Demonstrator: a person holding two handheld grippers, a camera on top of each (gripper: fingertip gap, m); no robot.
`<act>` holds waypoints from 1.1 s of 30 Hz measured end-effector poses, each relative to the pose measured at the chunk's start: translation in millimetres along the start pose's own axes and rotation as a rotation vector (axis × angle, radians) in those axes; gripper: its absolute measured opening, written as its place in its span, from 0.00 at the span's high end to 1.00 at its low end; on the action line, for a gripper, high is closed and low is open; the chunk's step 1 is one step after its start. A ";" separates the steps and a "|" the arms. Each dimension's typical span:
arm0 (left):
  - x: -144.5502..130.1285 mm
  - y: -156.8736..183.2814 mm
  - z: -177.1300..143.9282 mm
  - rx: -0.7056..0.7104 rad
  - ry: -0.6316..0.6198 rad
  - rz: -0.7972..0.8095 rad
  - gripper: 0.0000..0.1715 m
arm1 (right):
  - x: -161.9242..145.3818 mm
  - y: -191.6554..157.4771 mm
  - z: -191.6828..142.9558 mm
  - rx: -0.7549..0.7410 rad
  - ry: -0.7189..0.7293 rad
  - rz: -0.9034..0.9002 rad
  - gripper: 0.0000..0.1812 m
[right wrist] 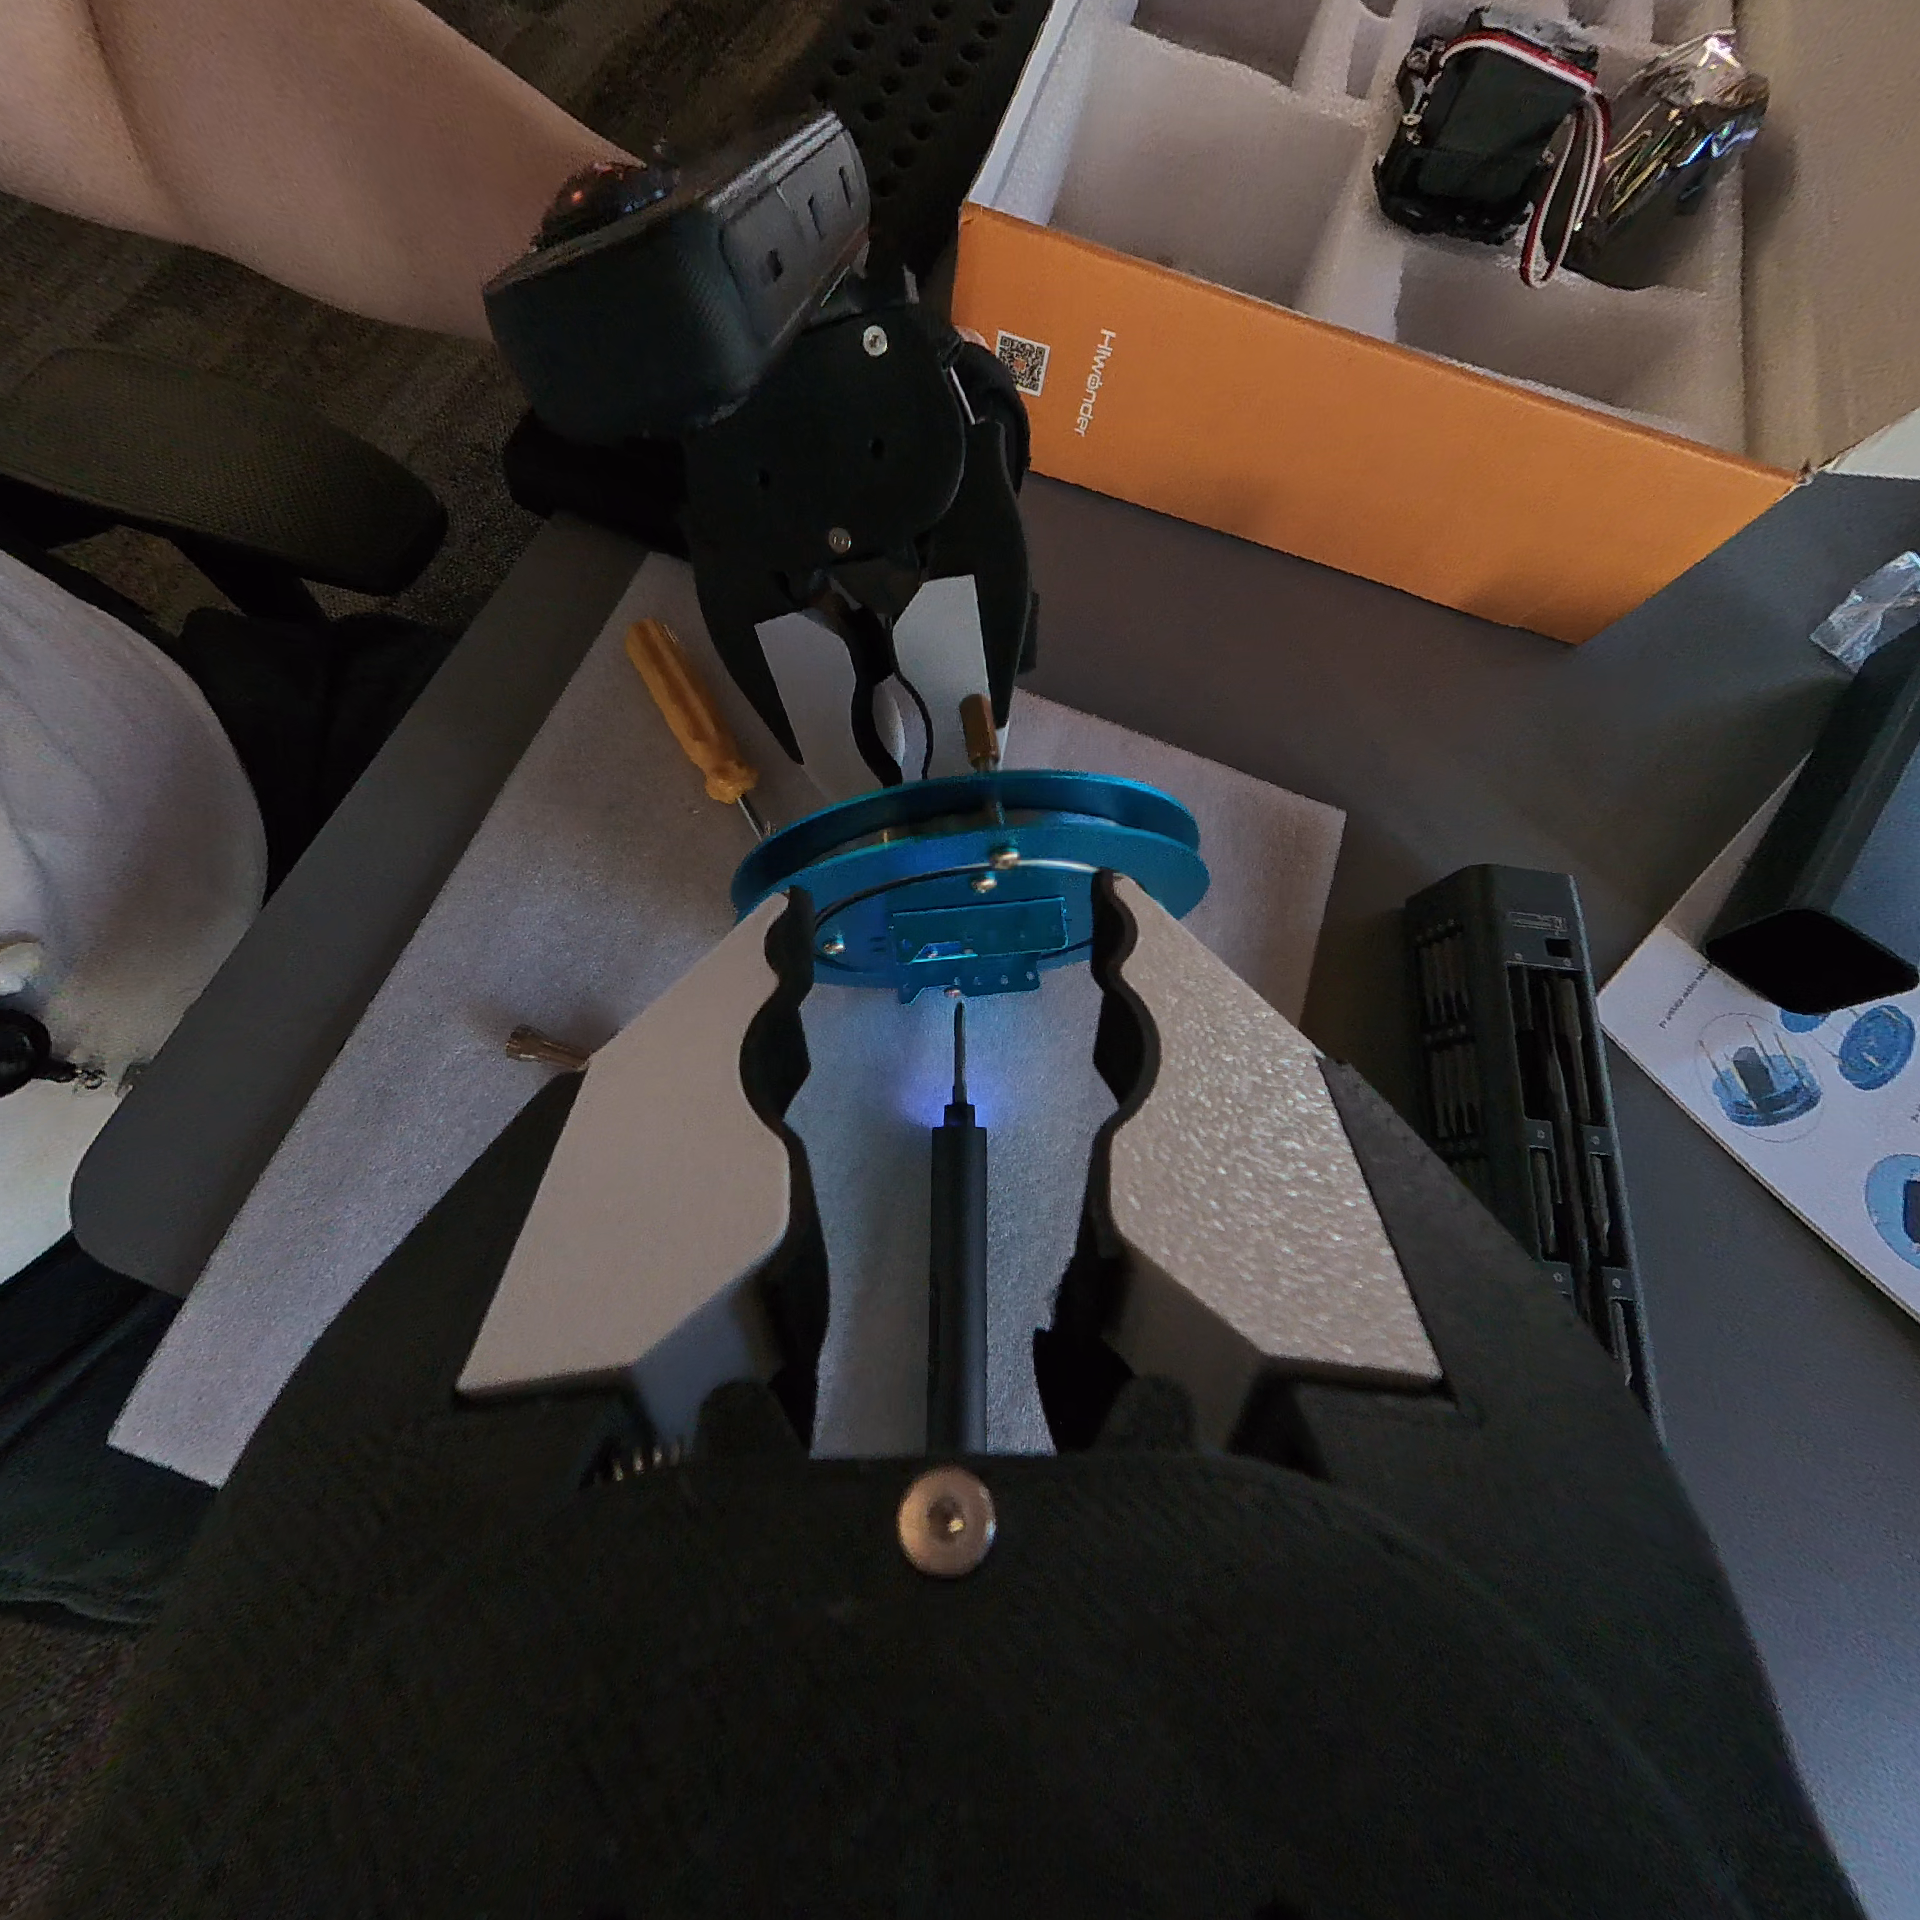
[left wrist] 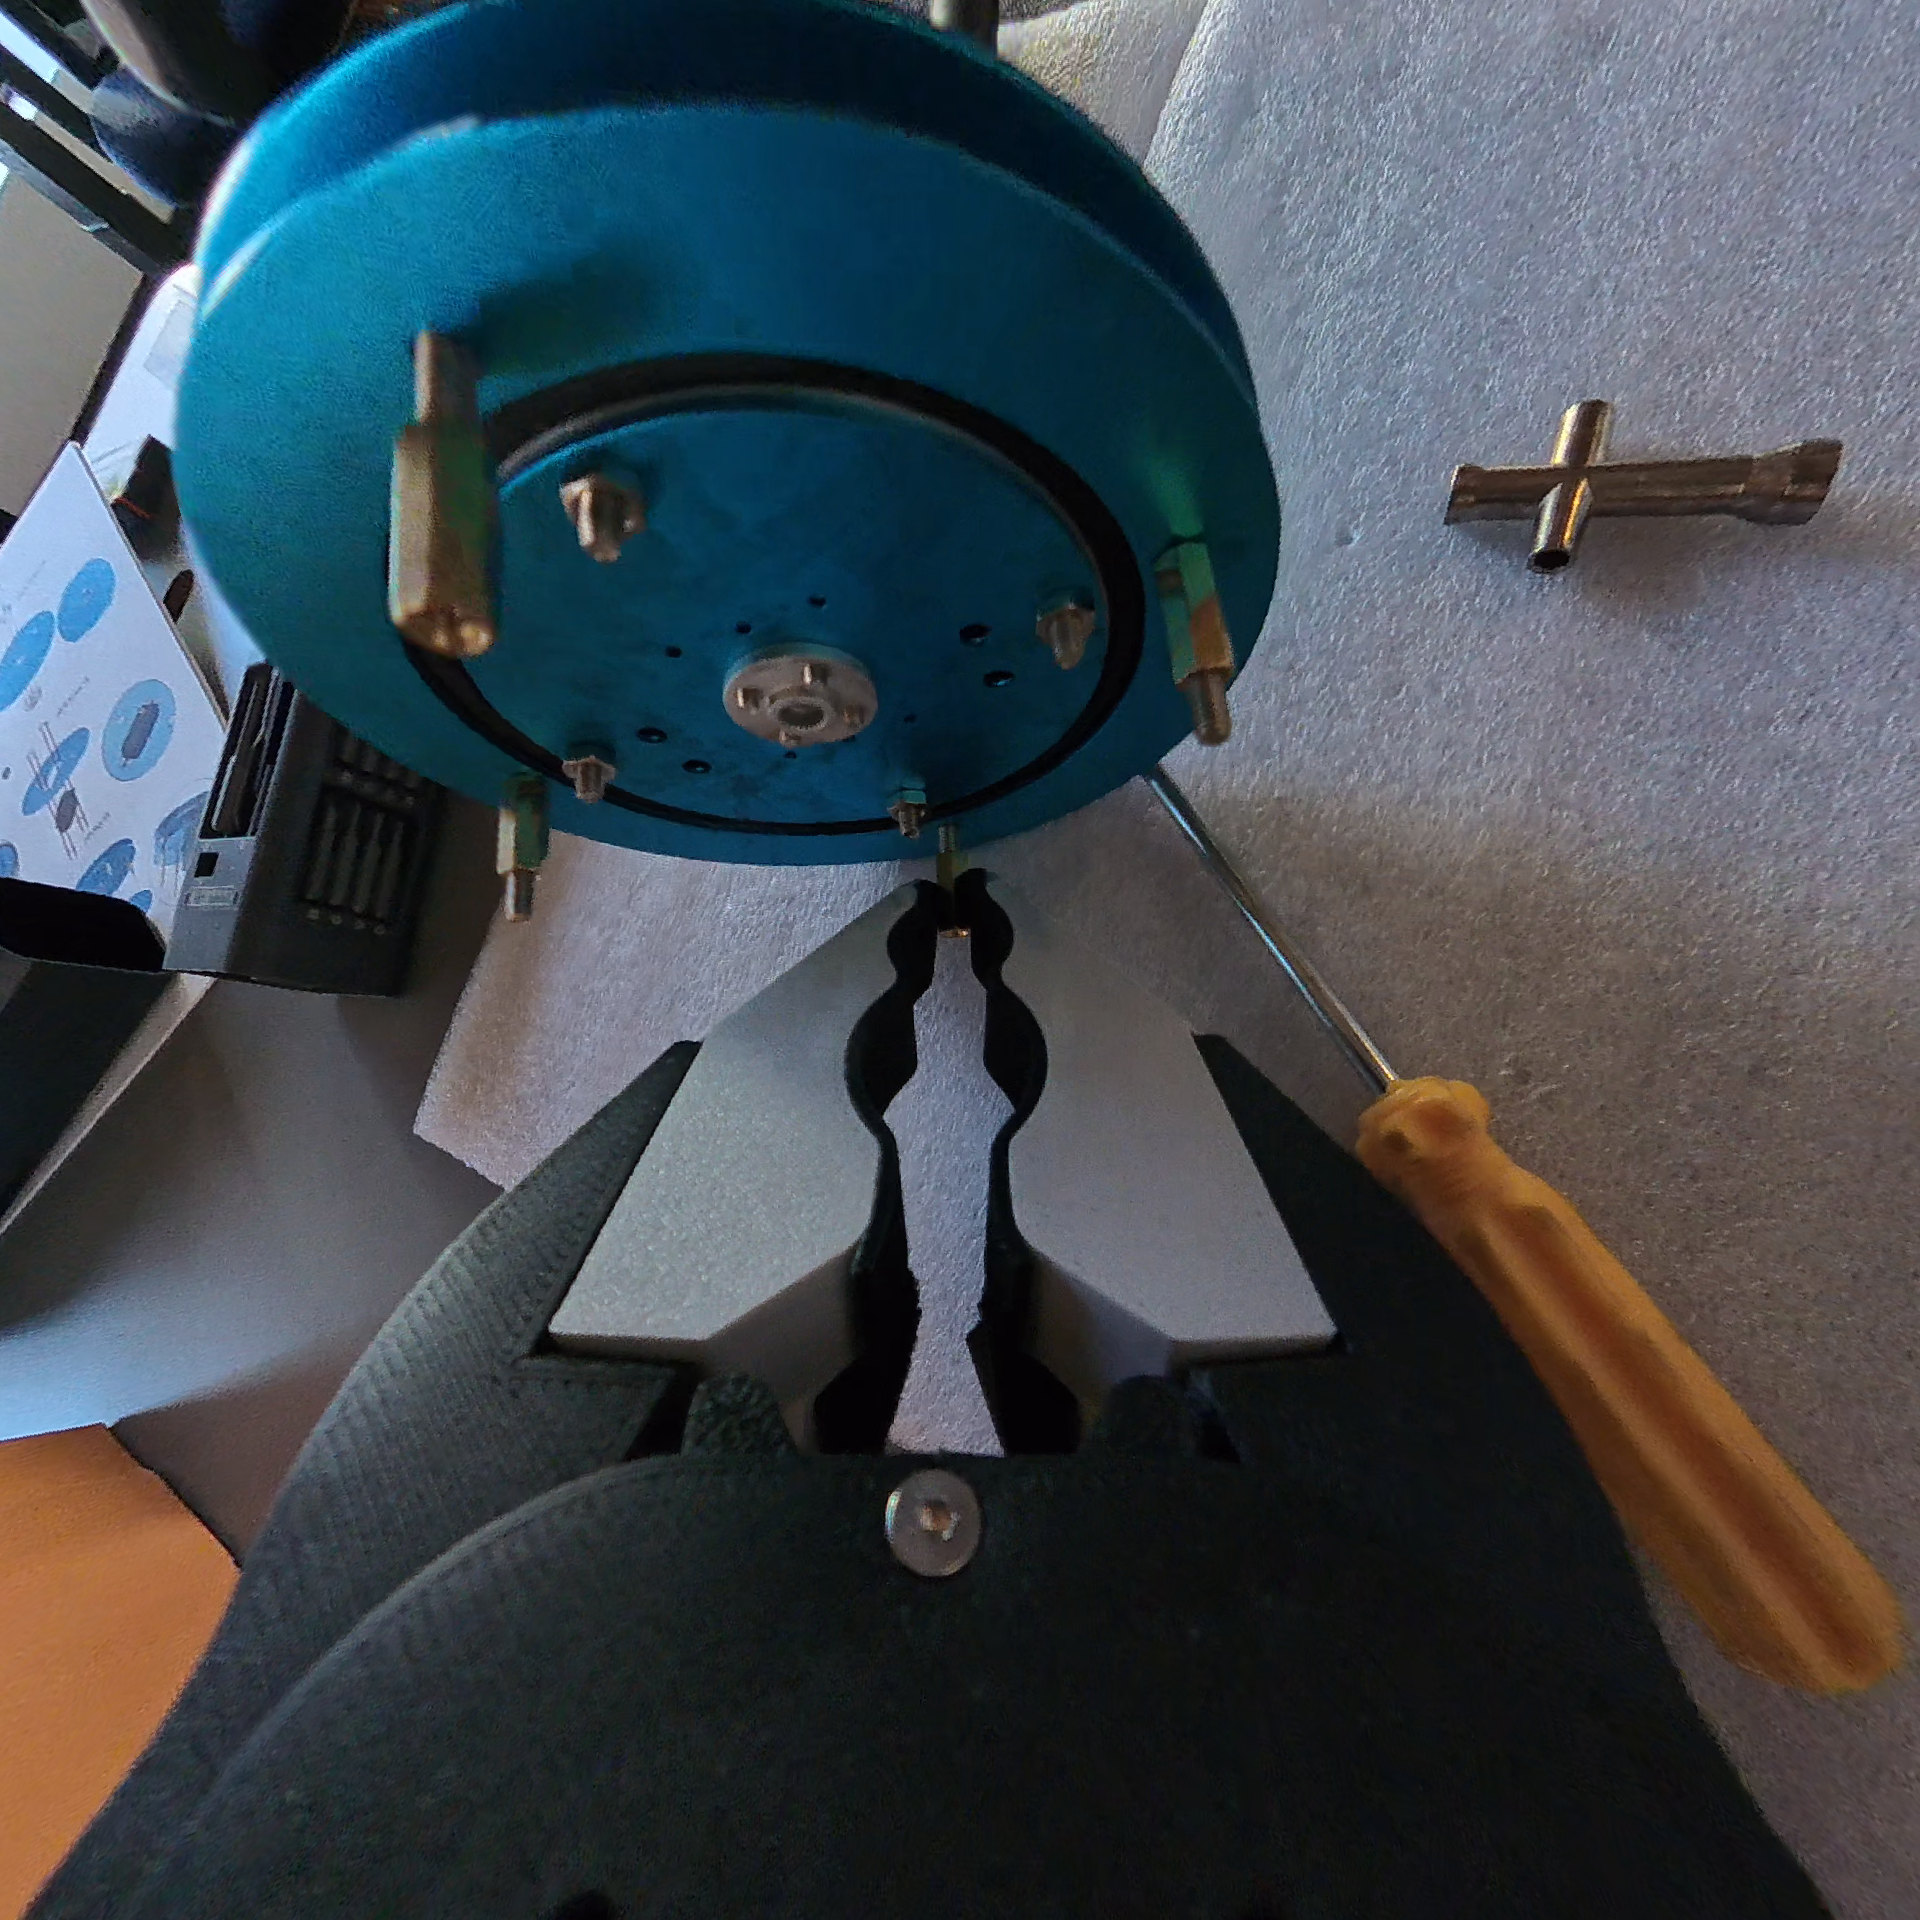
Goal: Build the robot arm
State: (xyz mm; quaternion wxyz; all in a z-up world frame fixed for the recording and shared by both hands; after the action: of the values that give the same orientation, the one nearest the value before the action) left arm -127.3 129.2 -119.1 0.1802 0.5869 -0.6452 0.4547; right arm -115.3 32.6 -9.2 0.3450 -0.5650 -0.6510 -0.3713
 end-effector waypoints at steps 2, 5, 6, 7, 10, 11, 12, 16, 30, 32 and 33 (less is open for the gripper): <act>-0.9 0.2 0.1 0.002 -0.005 0.007 0.97 | 0.9 1.0 -0.1 -0.001 0.003 -0.001 0.71; -1.2 0.6 0.0 0.007 -0.020 0.029 0.97 | 3.5 3.5 4.5 0.006 -0.010 0.001 0.71; -1.0 0.7 -0.1 0.006 -0.032 0.042 0.97 | 5.6 3.6 7.6 0.013 -0.010 -0.004 0.71; -0.7 0.8 0.0 0.006 -0.048 0.059 0.97 | 7.7 4.6 11.3 0.011 -0.012 -0.008 0.70; 0.9 1.1 1.3 0.006 -0.093 0.100 0.98 | 8.7 2.7 23.4 0.036 -0.034 -0.013 0.69; 1.0 1.2 1.4 0.006 -0.101 0.111 0.97 | 7.4 1.9 25.9 0.039 -0.041 -0.022 0.68; 1.2 1.5 1.4 0.008 -0.107 0.121 0.97 | 6.0 1.0 27.6 0.044 -0.043 -0.027 0.68; 2.3 1.5 1.7 -0.001 -0.140 0.140 0.97 | 2.4 -0.5 28.9 0.058 -0.041 -0.018 0.68; 6.4 0.1 3.2 -0.045 -0.235 0.173 0.98 | -20.3 1.9 19.6 0.042 -0.016 0.082 0.68; 6.3 0.0 3.2 -0.045 -0.236 0.173 0.98 | -24.8 1.6 16.8 0.036 -0.025 0.083 0.68; 6.3 0.2 3.2 -0.044 -0.236 0.172 0.99 | -27.4 1.7 13.9 0.033 -0.028 0.086 0.68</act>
State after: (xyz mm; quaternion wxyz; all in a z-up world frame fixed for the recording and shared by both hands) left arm -128.0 122.9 -116.0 0.0762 0.5745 -0.7198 0.3821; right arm -110.6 31.7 -39.6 0.3609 -0.5919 -0.6368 -0.3374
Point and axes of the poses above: each gripper's, where its closed fingertips meet, z out along the fingers, x out of its top, y = z × x across the jaws, the point moved 5 cm from there along -z, back along the fingers, and after that the axes turned 10 degrees about y, right-handed, at the moved point
